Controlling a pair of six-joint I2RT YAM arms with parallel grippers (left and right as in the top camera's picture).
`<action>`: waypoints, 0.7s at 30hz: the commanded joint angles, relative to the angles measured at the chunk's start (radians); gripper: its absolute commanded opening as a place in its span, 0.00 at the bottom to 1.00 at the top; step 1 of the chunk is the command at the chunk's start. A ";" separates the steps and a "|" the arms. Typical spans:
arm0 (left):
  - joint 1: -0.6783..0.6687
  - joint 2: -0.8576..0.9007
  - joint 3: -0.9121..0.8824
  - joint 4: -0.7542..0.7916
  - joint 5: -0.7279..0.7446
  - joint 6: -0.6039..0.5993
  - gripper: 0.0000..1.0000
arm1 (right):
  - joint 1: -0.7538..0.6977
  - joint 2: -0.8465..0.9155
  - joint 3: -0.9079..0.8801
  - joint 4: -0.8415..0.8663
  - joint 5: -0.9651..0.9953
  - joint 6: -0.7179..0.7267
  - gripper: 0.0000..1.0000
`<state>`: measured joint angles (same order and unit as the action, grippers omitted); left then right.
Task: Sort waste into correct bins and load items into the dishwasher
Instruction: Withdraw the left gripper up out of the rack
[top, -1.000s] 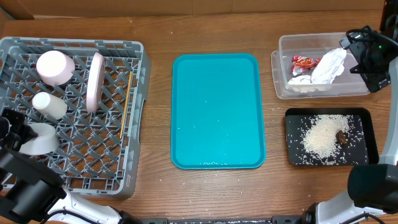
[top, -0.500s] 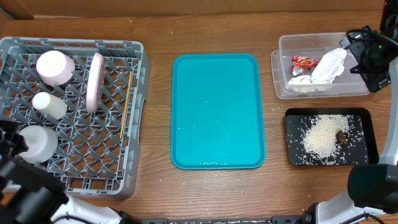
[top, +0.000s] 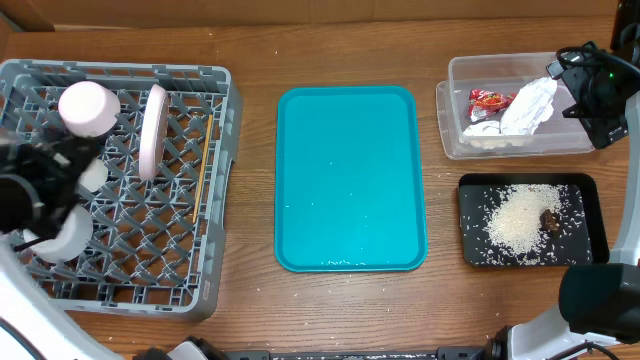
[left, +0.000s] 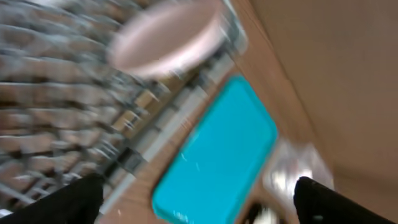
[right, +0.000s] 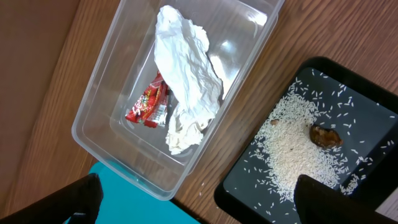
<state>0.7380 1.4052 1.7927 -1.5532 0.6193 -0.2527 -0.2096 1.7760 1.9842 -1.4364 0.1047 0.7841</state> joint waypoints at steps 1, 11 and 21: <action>-0.160 -0.011 0.010 -0.036 0.088 0.116 1.00 | -0.002 -0.008 0.019 0.002 0.007 -0.006 1.00; -0.624 0.031 0.009 0.021 -0.376 0.016 0.84 | -0.002 -0.008 0.019 0.002 0.007 -0.006 1.00; -0.853 0.224 0.009 0.036 -0.445 -0.010 0.04 | -0.002 -0.008 0.019 0.002 0.007 -0.006 1.00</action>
<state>-0.0677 1.5742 1.7924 -1.5230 0.2302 -0.2386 -0.2096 1.7760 1.9842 -1.4368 0.1043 0.7845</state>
